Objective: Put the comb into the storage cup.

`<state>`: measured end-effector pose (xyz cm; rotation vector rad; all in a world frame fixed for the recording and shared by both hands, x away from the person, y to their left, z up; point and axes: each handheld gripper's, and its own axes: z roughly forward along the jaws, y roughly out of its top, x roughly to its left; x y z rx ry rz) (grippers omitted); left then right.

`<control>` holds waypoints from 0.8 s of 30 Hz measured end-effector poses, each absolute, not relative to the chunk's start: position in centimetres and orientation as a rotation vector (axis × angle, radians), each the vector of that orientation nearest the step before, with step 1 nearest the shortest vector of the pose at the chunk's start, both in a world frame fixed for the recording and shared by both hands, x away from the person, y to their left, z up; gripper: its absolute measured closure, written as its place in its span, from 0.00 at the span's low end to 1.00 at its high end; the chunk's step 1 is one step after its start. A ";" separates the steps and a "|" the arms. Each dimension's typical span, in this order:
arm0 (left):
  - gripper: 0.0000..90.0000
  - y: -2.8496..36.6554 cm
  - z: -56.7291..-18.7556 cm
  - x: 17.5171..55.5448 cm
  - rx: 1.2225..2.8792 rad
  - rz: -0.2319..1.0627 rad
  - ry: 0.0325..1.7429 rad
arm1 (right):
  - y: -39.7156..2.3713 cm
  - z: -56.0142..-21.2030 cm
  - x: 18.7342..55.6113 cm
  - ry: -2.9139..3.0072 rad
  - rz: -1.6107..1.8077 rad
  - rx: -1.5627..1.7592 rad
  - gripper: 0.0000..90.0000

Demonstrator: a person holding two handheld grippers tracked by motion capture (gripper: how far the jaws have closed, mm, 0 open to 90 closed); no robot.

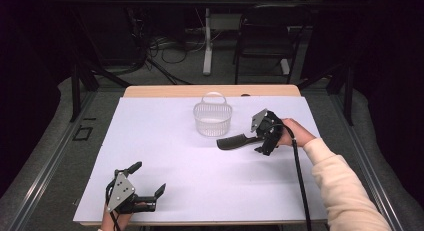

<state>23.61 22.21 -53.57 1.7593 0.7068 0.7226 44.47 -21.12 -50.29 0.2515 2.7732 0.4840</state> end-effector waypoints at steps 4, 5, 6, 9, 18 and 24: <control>0.00 22.2 -53.6 23.6 1.758 0.722 0.707 | -20.8 -50.6 44.8 2.794 0.460 0.229 0.02; 0.00 22.2 -53.6 23.6 1.759 0.722 0.706 | -20.7 -50.6 44.9 2.799 0.443 0.229 0.03; 0.00 22.2 -53.6 23.6 1.758 0.722 0.707 | -20.7 -50.6 45.0 2.798 0.441 0.222 0.05; 0.00 22.2 -53.6 23.6 1.758 0.722 0.709 | -20.3 -50.3 45.3 2.808 0.437 0.203 0.10; 0.00 22.3 -53.6 23.6 1.756 0.717 0.710 | -19.1 -50.9 45.8 2.820 0.311 0.090 0.36; 0.00 22.3 -53.6 23.6 1.756 0.715 0.710 | -18.6 -51.5 46.0 2.839 0.236 0.014 0.57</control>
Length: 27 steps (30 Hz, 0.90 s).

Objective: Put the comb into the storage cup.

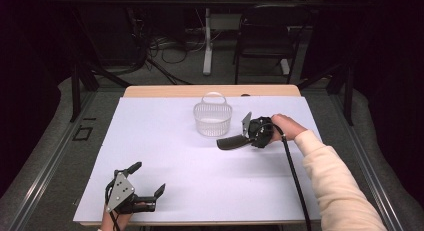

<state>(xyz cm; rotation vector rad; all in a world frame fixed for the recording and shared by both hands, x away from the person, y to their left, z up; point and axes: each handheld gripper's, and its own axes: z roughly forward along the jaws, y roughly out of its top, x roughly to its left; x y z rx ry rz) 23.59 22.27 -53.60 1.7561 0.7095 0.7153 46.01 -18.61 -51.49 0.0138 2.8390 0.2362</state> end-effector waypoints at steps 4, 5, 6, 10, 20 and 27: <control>0.00 22.3 -53.6 23.6 1.757 0.717 0.710 | -18.3 -51.7 46.1 2.856 0.189 -0.018 0.65; 0.00 22.3 -53.6 23.6 1.756 0.716 0.710 | -18.2 -51.7 46.2 2.861 0.188 -0.031 0.67; 0.00 22.3 -53.6 23.6 1.755 0.717 0.711 | -18.1 -51.6 46.3 2.861 0.185 -0.033 0.67; 0.00 22.3 -53.6 23.6 1.755 0.716 0.710 | -17.5 -51.4 46.7 2.856 0.162 -0.090 0.71; 0.00 22.4 -53.6 23.5 1.754 0.716 0.708 | -16.2 -52.4 47.0 2.887 0.042 -0.129 0.76; 0.00 22.4 -53.6 23.5 1.754 0.717 0.708 | -15.8 -52.6 47.4 2.908 -0.004 -0.132 0.77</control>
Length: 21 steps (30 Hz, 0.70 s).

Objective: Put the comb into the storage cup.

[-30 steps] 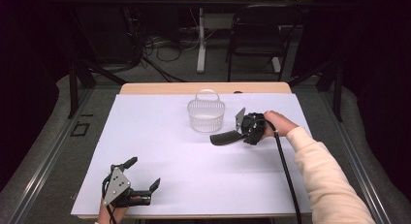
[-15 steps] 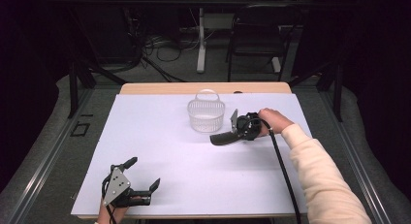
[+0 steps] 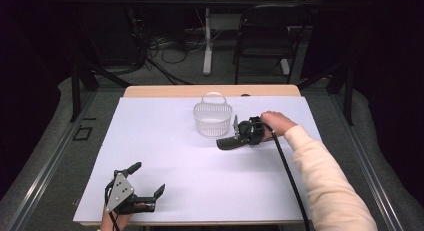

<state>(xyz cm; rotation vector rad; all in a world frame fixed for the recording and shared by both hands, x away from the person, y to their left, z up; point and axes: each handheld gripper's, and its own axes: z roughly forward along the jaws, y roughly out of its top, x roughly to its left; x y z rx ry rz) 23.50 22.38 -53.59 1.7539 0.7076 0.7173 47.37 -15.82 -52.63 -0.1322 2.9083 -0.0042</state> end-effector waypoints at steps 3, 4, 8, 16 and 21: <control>0.00 22.4 -53.6 23.5 1.753 0.716 0.709 | -15.8 -52.7 47.4 2.909 -0.006 -0.132 0.78; 0.00 22.4 -53.6 23.5 1.753 0.717 0.708 | -15.8 -52.7 47.5 2.910 -0.005 -0.136 0.78; 0.00 22.4 -53.6 23.5 1.753 0.717 0.708 | -15.9 -52.7 47.6 2.915 -0.002 -0.141 0.79; 0.00 22.4 -53.6 23.5 1.752 0.717 0.709 | -16.1 -52.2 47.3 2.911 0.008 -0.156 0.80; 0.00 22.4 -53.6 23.5 1.752 0.718 0.707 | -16.3 -51.5 46.9 2.913 0.045 -0.138 0.80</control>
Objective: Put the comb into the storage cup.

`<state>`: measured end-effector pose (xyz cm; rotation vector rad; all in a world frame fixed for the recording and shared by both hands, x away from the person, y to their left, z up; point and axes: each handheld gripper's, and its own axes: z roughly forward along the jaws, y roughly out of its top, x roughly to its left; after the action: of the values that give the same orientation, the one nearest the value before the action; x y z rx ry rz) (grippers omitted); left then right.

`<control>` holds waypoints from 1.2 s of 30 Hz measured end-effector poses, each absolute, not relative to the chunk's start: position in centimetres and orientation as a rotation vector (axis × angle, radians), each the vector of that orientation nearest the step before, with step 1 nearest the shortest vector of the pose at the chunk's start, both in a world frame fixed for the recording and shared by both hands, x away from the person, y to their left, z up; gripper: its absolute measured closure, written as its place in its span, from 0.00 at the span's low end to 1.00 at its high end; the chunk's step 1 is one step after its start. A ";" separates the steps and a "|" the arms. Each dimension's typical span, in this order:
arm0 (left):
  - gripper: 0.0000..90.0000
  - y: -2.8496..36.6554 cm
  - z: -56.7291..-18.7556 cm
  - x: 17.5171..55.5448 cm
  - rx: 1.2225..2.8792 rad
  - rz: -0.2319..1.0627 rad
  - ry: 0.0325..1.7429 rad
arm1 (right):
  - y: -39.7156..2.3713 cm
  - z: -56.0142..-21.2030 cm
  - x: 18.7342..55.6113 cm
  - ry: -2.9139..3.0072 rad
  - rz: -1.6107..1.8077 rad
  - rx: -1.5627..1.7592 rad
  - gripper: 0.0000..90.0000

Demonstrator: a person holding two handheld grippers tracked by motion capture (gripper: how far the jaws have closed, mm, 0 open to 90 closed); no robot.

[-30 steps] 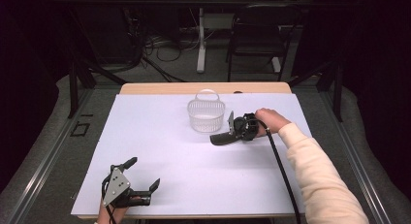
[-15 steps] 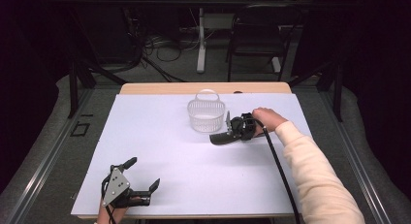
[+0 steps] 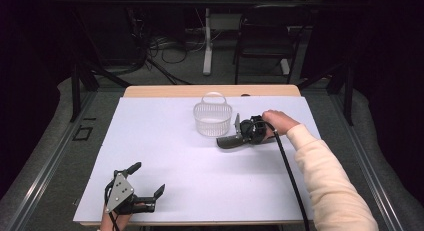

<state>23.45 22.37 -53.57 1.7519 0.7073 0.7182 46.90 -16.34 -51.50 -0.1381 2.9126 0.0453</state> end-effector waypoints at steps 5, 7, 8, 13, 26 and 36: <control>0.00 22.4 -53.6 23.5 1.752 0.719 0.708 | -16.6 -50.7 46.4 2.911 0.088 -0.133 0.80; 0.00 22.4 -53.6 23.5 1.753 0.721 0.708 | -16.7 -50.5 46.2 2.909 0.100 -0.138 0.80; 0.00 22.4 -53.6 23.5 1.752 0.720 0.708 | -16.7 -50.4 46.1 2.910 0.107 -0.133 0.80; 0.00 22.3 -53.6 23.5 1.752 0.720 0.709 | -17.0 -50.1 45.6 2.909 0.128 -0.140 0.80; 0.00 22.3 -53.5 23.5 1.754 0.722 0.708 | -17.9 -49.4 44.6 2.916 0.223 -0.106 0.80; 0.00 22.3 -53.5 23.4 1.752 0.723 0.707 | -18.8 -48.2 43.8 2.908 0.355 -0.048 0.80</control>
<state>23.44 22.26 -53.52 1.7520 0.7074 0.7235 43.78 -18.81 -48.19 -0.0479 2.9076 0.3553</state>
